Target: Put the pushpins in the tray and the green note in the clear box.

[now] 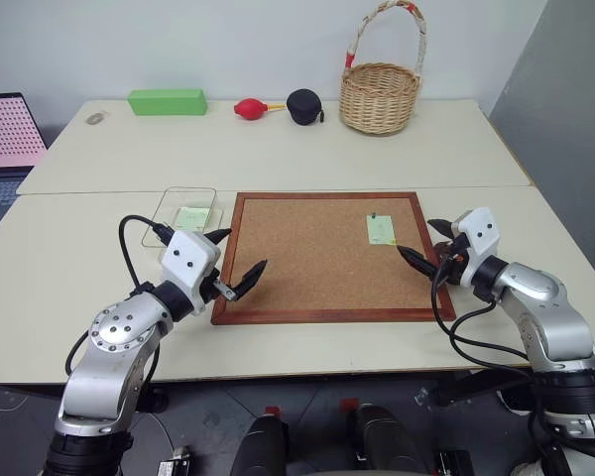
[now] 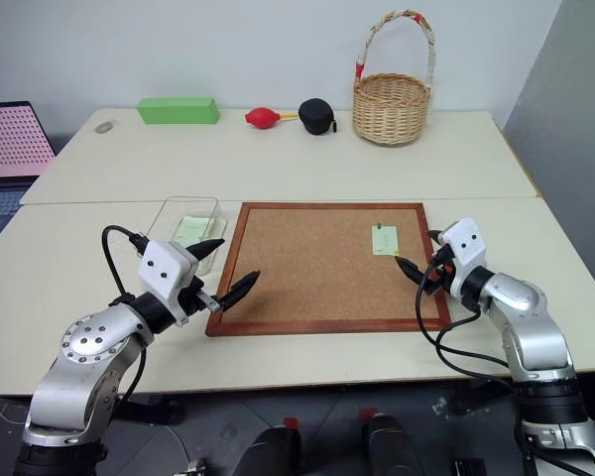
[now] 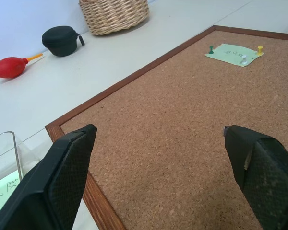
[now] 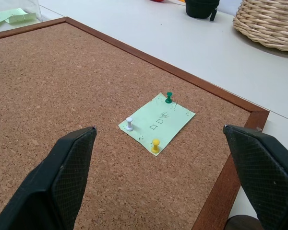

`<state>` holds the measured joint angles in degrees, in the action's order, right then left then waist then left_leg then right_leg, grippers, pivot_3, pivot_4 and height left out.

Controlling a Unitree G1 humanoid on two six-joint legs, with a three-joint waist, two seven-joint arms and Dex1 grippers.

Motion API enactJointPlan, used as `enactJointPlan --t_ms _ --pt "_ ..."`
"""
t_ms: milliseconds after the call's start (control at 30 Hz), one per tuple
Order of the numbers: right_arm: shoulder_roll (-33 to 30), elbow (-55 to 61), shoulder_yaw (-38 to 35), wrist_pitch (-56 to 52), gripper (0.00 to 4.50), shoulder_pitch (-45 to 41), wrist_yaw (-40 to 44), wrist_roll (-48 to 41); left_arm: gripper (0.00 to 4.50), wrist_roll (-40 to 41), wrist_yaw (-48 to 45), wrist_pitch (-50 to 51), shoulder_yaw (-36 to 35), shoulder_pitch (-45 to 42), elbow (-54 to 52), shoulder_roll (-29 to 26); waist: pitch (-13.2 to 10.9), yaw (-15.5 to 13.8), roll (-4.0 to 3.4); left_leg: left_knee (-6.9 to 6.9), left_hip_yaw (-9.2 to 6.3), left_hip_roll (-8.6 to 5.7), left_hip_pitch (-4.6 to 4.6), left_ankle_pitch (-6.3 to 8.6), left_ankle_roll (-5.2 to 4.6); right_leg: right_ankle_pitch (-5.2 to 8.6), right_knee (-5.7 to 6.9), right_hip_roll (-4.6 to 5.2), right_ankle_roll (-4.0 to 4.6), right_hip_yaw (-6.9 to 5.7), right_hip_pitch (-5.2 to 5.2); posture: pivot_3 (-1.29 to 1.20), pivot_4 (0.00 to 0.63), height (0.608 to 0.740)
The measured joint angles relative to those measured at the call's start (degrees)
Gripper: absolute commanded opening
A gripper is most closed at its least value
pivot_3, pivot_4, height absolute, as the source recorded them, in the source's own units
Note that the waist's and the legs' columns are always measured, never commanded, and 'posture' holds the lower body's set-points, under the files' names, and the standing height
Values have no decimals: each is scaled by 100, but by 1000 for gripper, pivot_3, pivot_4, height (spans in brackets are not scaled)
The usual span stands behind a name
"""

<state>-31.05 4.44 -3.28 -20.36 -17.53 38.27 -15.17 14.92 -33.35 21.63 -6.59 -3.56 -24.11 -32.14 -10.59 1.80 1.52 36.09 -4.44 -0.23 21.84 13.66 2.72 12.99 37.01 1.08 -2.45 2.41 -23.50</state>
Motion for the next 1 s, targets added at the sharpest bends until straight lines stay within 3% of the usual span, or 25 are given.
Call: enactJointPlan --t_ms 667,800,1000 --pt "4 11 26 -39 4483 9 158 -27 4500 337 -325 -108 -21 -226 182 8 0 3 0 0 0 0 0 0 0 0 0 0 0 -1 0 0 150 740" --pt "31 199 26 -226 4500 27 247 -228 3923 599 -643 8 148 -404 187 7 0 0 0 1 0 -2 1 0 0 0 0 0 0 0 0 0 150 740" --pt "62 320 15 -538 4500 35 217 -408 2627 526 -894 -31 574 -787 538 7 0 2 0 0 0 -1 0 0 0 0 1 -1 -1 -1 0 0 150 740"
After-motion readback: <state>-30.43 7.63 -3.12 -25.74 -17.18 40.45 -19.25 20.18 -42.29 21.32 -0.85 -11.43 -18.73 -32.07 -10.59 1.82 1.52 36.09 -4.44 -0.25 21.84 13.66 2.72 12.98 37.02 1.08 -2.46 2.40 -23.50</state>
